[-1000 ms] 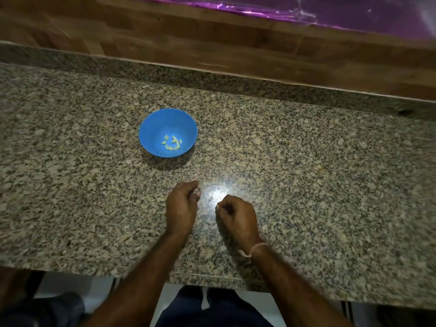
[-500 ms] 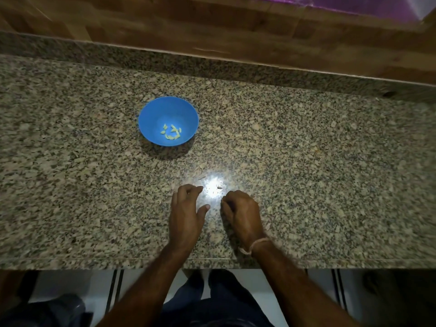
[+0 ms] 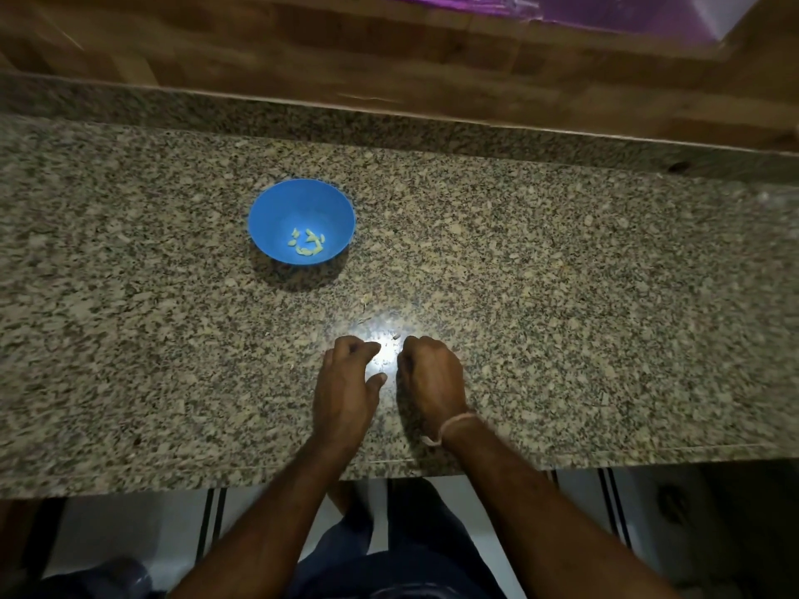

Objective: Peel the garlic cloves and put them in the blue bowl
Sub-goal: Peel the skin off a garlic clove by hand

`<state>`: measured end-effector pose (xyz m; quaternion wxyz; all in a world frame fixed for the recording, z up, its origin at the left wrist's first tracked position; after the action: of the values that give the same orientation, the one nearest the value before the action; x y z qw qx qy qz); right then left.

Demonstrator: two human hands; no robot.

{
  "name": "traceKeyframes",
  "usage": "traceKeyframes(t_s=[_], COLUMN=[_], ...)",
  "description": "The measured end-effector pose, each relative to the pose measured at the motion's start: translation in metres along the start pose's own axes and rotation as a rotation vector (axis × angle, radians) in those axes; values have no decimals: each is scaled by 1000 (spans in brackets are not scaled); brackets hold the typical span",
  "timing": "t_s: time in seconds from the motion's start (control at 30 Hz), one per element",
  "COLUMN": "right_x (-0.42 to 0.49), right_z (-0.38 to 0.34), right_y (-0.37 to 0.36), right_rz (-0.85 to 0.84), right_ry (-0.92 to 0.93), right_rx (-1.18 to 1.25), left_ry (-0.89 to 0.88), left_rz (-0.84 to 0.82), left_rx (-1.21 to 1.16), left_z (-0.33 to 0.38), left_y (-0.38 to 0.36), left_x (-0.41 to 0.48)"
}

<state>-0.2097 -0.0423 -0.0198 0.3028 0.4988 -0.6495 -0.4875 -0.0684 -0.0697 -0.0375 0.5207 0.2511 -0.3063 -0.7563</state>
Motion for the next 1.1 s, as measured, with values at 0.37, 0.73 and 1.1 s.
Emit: traceKeyframes(t_s=[0.37,0.73,1.1], right_x=[-22,-19,-3], right_z=[23,24,24], right_y=[-15,-23,-12], right_rz=[-162,-213,-171], right_ry=[-341,-394,-392], right_rx=[1134,1244,1178], left_ry=[278,170,336], left_rz=[0,-46,26], left_rx=[-389,-434,-597], left_z=[0,22,17], left_y=[-7,4,11], left_x=[1,2,10])
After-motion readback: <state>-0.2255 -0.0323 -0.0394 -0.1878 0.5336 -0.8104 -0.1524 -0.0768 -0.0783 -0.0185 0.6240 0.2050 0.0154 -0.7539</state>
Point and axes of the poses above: each hand's wrist, its own x-axis towards the middle knuckle, its own y-axis out of the back of the hand, z = x × y, the point moved 7 cm from there along x, towards the middle knuckle, and after that the axes turned 2 degrees about -x, right-handed, at the moved point
